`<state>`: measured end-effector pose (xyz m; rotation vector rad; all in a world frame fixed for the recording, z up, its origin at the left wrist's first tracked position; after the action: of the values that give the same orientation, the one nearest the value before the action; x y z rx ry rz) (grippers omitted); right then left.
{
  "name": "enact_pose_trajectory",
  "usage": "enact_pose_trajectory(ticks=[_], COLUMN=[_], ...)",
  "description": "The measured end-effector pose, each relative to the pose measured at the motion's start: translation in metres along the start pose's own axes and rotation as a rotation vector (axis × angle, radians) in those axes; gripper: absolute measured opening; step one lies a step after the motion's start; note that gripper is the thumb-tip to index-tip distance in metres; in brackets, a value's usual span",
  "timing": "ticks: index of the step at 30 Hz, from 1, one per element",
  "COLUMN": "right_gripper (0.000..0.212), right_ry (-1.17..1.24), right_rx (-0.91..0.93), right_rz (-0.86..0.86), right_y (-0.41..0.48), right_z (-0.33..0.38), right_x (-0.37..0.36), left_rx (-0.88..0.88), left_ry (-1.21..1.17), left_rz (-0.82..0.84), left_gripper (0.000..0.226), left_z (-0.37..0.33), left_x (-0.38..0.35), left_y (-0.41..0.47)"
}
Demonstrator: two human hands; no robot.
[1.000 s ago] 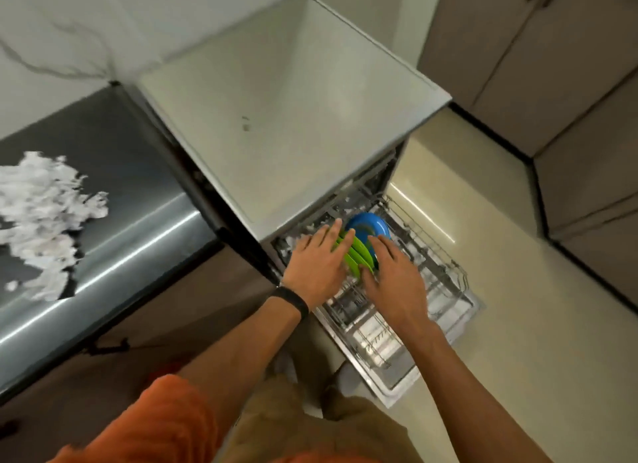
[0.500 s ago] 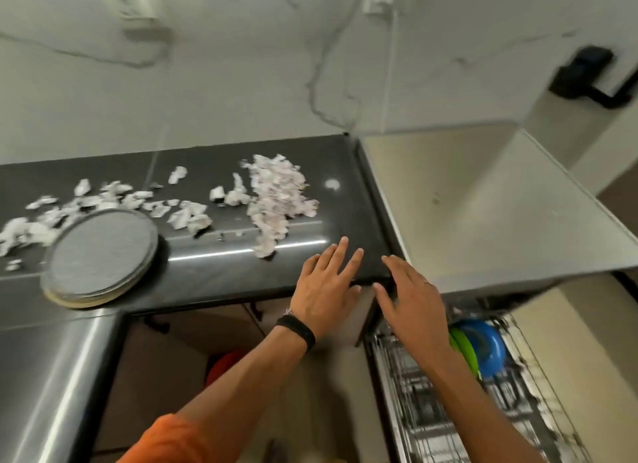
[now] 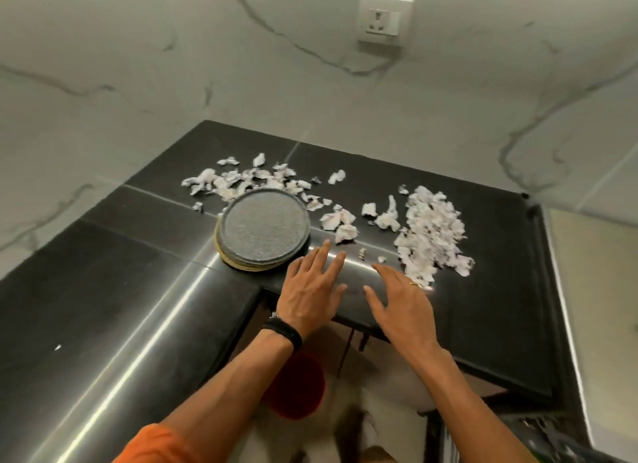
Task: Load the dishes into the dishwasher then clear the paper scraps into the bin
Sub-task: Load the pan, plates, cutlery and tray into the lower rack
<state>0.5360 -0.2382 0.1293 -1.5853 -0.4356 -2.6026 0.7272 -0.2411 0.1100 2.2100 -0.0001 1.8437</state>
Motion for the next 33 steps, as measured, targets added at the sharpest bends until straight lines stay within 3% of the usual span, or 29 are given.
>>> enact_pose_trajectory(ticks=[14, 21, 33], right_gripper=[0.046, 0.042, 0.036], right_ry=[0.104, 0.166, 0.313], right_rx=[0.222, 0.213, 0.082], right_rz=[0.300, 0.384, 0.314], right_y=[0.194, 0.235, 0.253], right_z=[0.052, 0.051, 0.052], right_x=[-0.095, -0.129, -0.144], left_rx=[0.491, 0.593, 0.601], left_ry=[0.057, 0.066, 0.098], left_rz=[0.028, 0.022, -0.042], left_gripper=[0.062, 0.061, 0.054], left_z=[0.076, 0.083, 0.094], left_x=[-0.004, -0.016, -0.014], left_y=[0.033, 0.045, 0.054])
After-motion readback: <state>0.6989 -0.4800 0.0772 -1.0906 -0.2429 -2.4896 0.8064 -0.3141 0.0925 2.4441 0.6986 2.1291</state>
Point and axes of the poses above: each hand's wrist, its own y-axis towards the middle knuckle, its own x-axis out of the back of the hand, z = x × y, the point moved 1 cm from there along y, towards the middle knuckle, and after that the axes turned 1 degree about -y, right-handed, at the moved point
